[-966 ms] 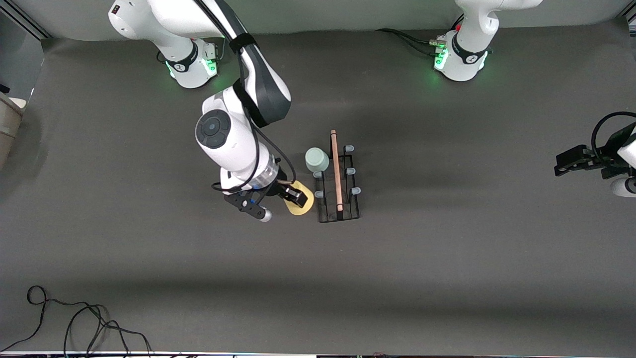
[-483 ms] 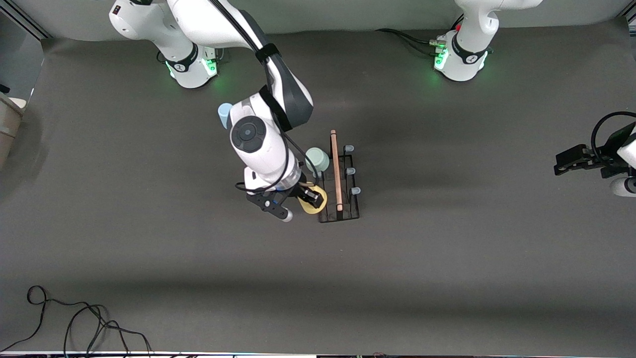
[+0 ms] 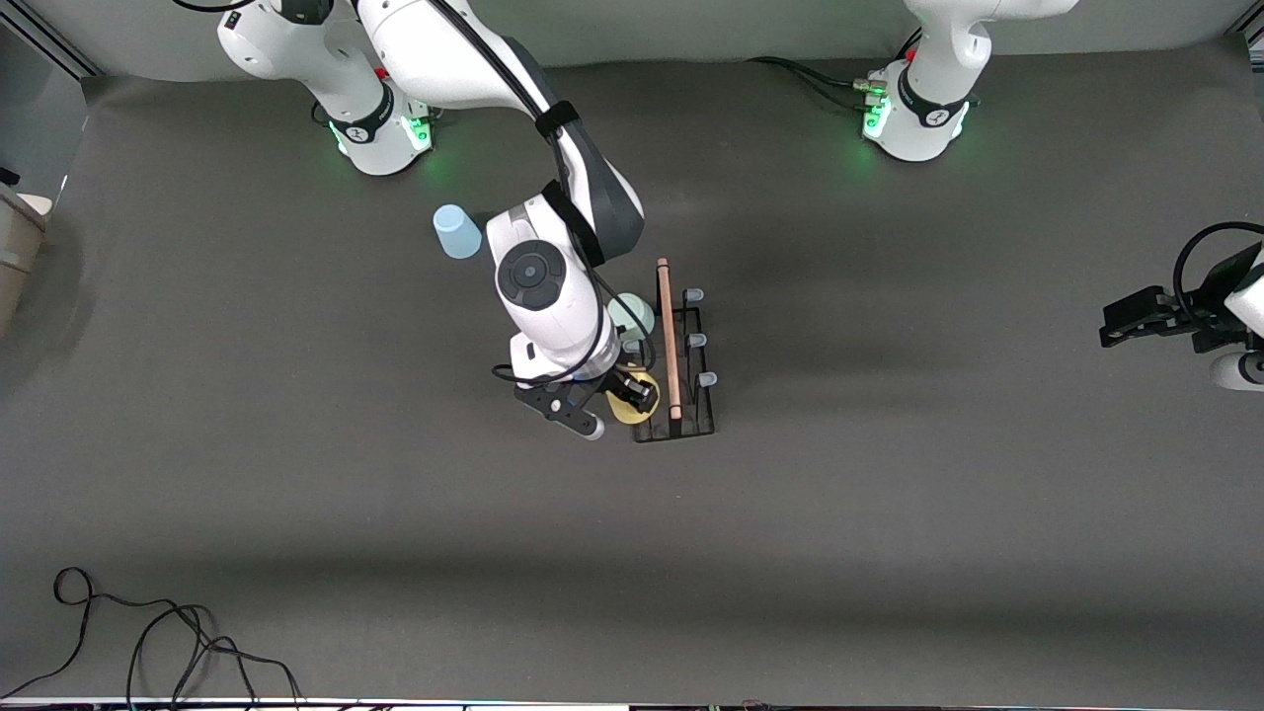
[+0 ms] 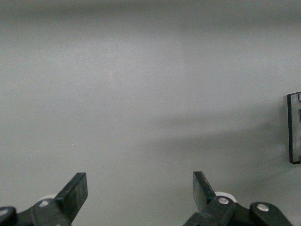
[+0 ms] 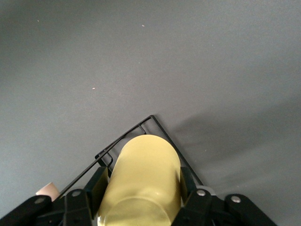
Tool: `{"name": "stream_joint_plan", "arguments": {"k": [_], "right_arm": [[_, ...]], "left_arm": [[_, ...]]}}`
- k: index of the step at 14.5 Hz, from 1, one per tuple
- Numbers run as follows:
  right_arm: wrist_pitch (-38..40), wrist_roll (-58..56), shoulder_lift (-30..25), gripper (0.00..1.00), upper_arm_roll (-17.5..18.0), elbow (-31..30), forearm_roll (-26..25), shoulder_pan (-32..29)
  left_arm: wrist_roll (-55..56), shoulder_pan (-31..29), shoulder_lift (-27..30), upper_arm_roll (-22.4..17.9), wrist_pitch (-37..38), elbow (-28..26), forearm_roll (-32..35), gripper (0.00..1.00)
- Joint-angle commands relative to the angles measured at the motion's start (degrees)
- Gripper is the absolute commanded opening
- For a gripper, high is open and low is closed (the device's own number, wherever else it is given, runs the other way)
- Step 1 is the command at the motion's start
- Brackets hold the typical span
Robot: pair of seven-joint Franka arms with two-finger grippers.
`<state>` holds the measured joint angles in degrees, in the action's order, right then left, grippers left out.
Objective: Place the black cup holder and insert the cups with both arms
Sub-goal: 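Carry the yellow cup to the holder and lower it into a slot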
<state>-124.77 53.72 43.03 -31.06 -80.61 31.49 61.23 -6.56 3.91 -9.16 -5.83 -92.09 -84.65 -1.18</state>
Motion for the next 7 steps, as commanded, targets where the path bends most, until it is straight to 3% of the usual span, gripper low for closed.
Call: {"name": "stream_joint_plan", "arguments": {"k": [1, 2, 4, 7], "right_arm": [[0.15, 1.65, 1.35, 0.57, -0.76, 1.95, 0.15, 0.47], [0.15, 1.65, 1.35, 0.67, -0.76, 1.95, 0.15, 0.47], [0.15, 1.65, 1.35, 0.68, -0.76, 1.95, 0.15, 0.47], [0.15, 1.65, 1.35, 0.85, -0.76, 1.86, 0.15, 0.47]], "left_arm": [[0.76, -0.05, 0.02, -0.14, 0.68, 0.27, -0.58, 1.00], [0.76, 0.04, 0.02, -0.14, 0.51, 0.27, -0.58, 1.00], [0.76, 0.04, 0.02, -0.14, 0.33, 0.27, -0.40, 1.00], [0.76, 0.04, -0.15, -0.14, 0.07, 0.27, -0.23, 1.00]]}}
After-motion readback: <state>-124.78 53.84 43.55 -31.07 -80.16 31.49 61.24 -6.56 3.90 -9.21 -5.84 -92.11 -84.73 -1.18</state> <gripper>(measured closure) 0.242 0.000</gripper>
